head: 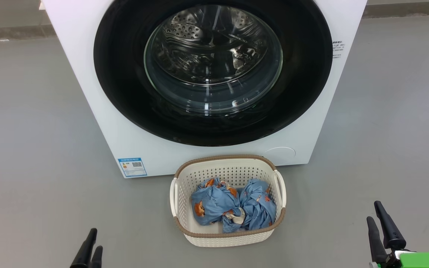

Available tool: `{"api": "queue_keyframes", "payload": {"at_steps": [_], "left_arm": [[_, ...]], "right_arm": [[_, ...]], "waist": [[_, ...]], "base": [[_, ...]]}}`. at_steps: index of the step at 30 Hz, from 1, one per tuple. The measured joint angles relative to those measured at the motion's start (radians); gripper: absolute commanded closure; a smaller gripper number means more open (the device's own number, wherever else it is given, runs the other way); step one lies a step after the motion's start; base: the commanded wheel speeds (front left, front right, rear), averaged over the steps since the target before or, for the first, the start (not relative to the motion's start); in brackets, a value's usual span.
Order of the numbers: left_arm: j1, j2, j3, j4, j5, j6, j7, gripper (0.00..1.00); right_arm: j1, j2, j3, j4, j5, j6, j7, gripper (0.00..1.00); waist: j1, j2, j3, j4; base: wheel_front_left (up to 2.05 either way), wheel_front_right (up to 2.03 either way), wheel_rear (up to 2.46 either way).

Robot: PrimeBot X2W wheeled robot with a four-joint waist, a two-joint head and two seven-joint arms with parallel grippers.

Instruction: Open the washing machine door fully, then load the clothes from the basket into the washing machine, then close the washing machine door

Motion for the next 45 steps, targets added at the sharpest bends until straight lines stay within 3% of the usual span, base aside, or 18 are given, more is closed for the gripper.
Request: {"api": "queue_keyframes", "payload": {"at_steps": [20,45], "left_arm": [[0.000,0.001,-0.003,-0.026,0.150,0.000,-0.049,0.00],[-0.001,0.016,-0.015,-0.067,0.510,0.000,-0.115,0.00]], "right_arm": [[-0.002,0.000,0.023,0.004,-0.155,0.000,-0.045,0.00],[-0.031,0.000,0.044,0.026,-0.493,0.000,-0.111,0.00]], "waist": [[0.0000,0.0000,0.005,0.006],[0.0000,0.0000,0.021,0.014]], "base": [[0.00,0.00,0.00],[0.00,0.00,0.00]]}}
